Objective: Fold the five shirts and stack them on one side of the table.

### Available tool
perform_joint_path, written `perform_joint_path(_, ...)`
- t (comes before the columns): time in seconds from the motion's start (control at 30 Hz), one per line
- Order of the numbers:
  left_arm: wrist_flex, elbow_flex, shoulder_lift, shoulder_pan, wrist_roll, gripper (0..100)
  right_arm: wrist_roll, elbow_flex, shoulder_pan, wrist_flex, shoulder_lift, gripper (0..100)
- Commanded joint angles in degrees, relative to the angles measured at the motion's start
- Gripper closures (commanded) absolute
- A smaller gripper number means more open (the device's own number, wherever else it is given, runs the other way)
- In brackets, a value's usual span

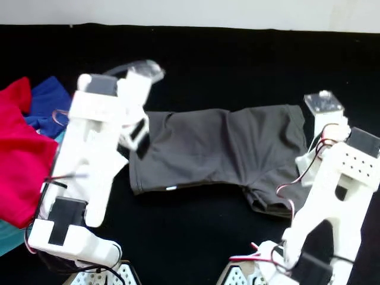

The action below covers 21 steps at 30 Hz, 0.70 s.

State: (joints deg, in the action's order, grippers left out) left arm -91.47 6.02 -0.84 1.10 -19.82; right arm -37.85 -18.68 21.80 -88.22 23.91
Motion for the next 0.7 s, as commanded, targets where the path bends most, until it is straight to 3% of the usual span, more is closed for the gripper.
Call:
perform_joint_path(0.0, -0.18, 7.78, 2.33, -0.31, -0.18, 81, -0.35, 3.38, -2.33, 2.51, 2.68, 79.4)
perform_joint_path(0.13, 9.14, 4.53, -0.13, 1.80, 0.18, 100, 6.15, 3.12, -5.85, 10.86, -0.66, 96.7)
perform_joint_path(0.17, 11.43, 4.00, -1.80, 2.07, 1.05, 98, 7.56, 3.12, -7.08, 12.88, -2.68, 99.8)
perform_joint_path(0.43, 20.66, 7.96, -20.79, 2.68, 2.73, 99, 16.00, 14.37, -15.25, 21.93, -25.89, 95.4)
perform_joint_path(0.67, 22.33, 18.68, -36.35, 2.24, 2.73, 99, 17.23, 28.88, -14.73, 22.20, -46.73, 95.4)
